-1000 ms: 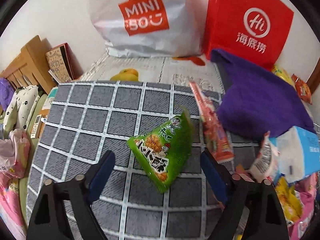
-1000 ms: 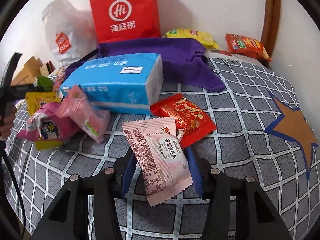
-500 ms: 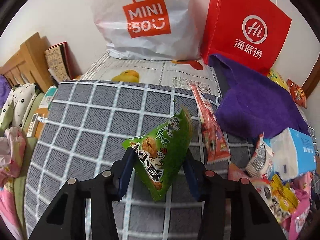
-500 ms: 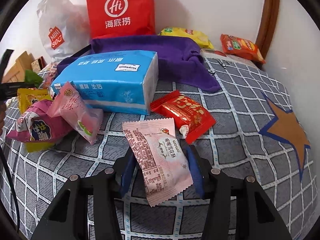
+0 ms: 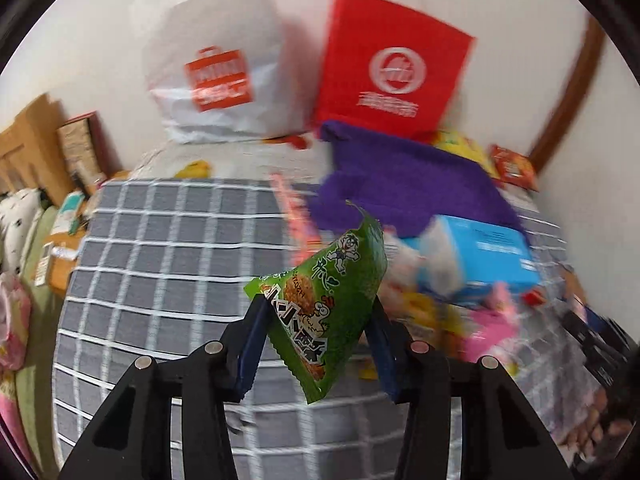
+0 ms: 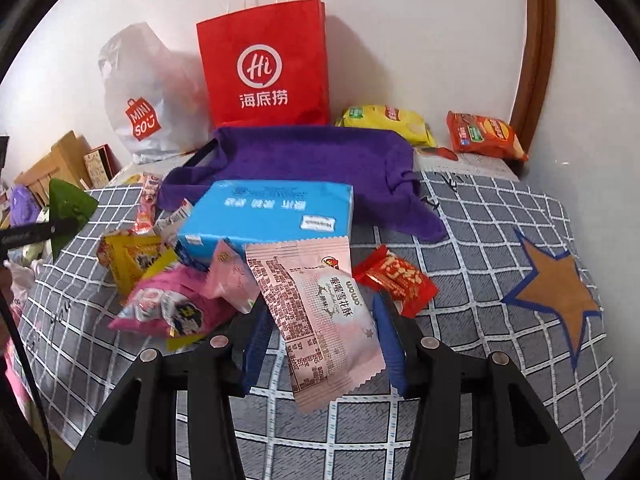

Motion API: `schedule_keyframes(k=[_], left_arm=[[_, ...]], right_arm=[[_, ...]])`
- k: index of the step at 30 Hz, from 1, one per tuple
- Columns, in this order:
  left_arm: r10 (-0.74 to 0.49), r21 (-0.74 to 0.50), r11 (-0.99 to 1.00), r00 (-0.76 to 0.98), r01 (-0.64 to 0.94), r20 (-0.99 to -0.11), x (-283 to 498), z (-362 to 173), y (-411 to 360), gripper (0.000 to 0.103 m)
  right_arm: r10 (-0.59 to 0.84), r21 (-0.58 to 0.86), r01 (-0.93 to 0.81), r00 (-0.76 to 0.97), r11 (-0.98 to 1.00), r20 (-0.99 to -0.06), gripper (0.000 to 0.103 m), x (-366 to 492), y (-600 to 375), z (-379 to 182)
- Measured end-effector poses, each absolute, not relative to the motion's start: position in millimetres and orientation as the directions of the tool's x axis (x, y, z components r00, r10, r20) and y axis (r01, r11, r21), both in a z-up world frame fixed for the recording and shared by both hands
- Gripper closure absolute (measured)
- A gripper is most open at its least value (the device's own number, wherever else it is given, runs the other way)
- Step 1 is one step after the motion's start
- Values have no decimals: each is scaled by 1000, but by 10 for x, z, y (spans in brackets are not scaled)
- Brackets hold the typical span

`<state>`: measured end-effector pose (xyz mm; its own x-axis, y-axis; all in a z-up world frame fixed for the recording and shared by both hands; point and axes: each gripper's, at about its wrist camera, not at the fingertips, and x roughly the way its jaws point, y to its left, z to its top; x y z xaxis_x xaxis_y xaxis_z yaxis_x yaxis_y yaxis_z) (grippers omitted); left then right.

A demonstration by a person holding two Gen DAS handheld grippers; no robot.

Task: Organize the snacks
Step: 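Carry the green bag and pink packet with both tools onto the purple towel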

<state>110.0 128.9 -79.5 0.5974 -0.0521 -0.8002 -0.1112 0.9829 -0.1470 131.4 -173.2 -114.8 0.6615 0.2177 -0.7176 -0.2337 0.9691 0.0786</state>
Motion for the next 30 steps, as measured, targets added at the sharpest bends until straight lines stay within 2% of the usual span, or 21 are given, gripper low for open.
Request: schedule_keyframes(k=[13, 21, 30], left_arm=[[-154, -147, 987, 632, 63, -760, 1382, -335, 511, 58], [-108, -94, 994, 666, 58, -738, 1790, -67, 477, 58], [-124, -117, 992, 666, 55, -736, 2304, -11, 544, 58]], right_arm=[[193, 50, -212, 737, 976, -648, 53, 1636, -1716, -463], [202, 9, -247, 773, 969, -602, 53, 2131, -1541, -104], [217, 11, -268, 756, 963, -617, 53, 2662, -1398, -163]])
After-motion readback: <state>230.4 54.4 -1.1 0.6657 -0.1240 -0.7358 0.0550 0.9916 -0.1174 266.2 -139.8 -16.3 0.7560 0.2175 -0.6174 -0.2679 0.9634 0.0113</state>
